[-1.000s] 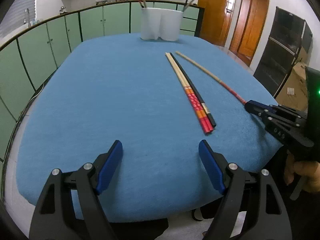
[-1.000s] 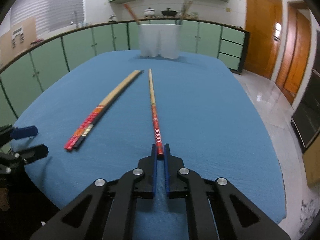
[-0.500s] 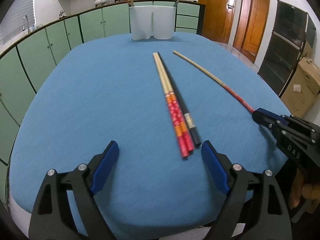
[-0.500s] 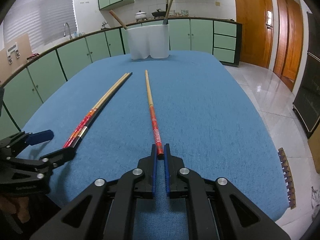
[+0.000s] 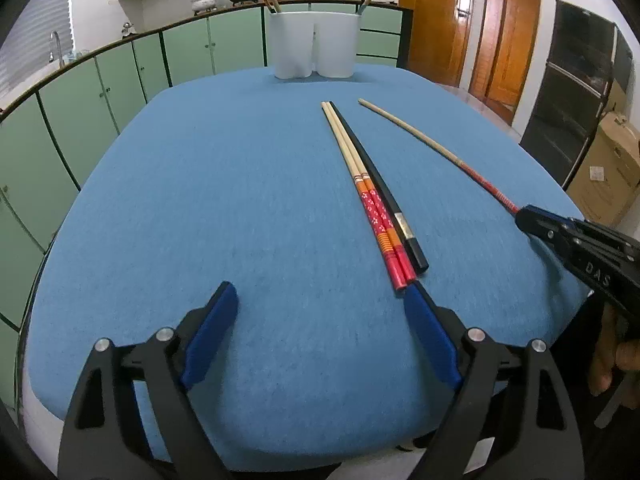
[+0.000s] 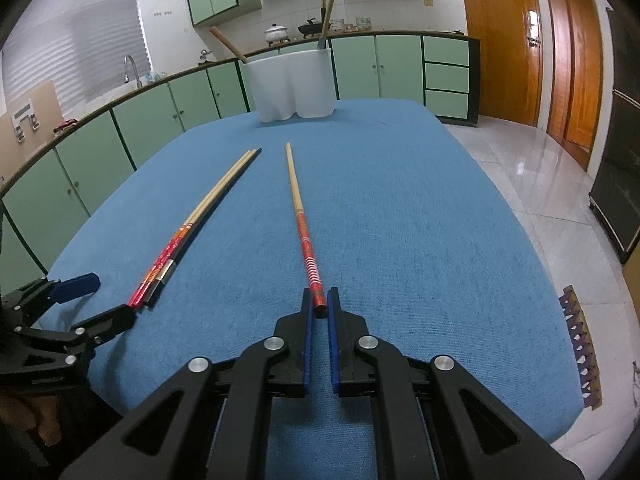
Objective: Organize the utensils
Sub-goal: 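Lower the left tool and grasp a red-patterned chopstick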
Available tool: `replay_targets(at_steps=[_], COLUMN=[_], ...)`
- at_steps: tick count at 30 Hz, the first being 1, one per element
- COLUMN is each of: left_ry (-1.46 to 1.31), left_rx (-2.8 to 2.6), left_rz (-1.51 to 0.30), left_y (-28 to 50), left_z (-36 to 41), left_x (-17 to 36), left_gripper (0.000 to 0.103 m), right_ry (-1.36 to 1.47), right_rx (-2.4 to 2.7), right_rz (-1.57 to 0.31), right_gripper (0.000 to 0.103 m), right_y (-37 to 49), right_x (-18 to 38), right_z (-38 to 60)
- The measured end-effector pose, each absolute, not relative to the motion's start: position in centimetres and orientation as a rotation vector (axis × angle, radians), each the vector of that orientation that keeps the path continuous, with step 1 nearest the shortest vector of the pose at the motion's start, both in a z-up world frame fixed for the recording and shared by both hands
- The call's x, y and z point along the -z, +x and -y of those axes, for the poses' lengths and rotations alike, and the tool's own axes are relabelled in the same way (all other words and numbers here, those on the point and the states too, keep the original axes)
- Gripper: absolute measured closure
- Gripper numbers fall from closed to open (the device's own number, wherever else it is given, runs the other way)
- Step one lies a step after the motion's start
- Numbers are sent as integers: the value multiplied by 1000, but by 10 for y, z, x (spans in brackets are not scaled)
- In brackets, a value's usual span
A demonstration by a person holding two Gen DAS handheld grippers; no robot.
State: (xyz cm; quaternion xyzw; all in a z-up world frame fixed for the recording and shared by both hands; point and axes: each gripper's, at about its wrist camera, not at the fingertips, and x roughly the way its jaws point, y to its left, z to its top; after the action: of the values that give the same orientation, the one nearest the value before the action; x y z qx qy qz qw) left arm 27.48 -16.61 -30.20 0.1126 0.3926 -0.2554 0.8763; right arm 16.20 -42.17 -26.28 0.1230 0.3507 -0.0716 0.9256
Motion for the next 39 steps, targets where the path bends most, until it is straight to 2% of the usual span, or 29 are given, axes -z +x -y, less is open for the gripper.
replay_targets(at_steps=[31,33,36,38,39], left_ry=[211,202,185,171,161], left_rx=[482,477,488,497,502], left_rz=[-784,-770,-742,-737,-736], left_y=[292,291,288,289,289], left_z=[184,183,179,177,175], left_x=[303,303,302,301,300], left_gripper=[21,26,49,70,76], right_ry=[244,245,245,244,244], right_rx=[150,149,150,150,151], right_rz=[-717,-717,-717,-717,-717], right_gripper=[97,97,97,96,96], right_y=[161,161,162,162,162], right_x=[262,262,262,262,263], right_z=[419,419,419,418,419])
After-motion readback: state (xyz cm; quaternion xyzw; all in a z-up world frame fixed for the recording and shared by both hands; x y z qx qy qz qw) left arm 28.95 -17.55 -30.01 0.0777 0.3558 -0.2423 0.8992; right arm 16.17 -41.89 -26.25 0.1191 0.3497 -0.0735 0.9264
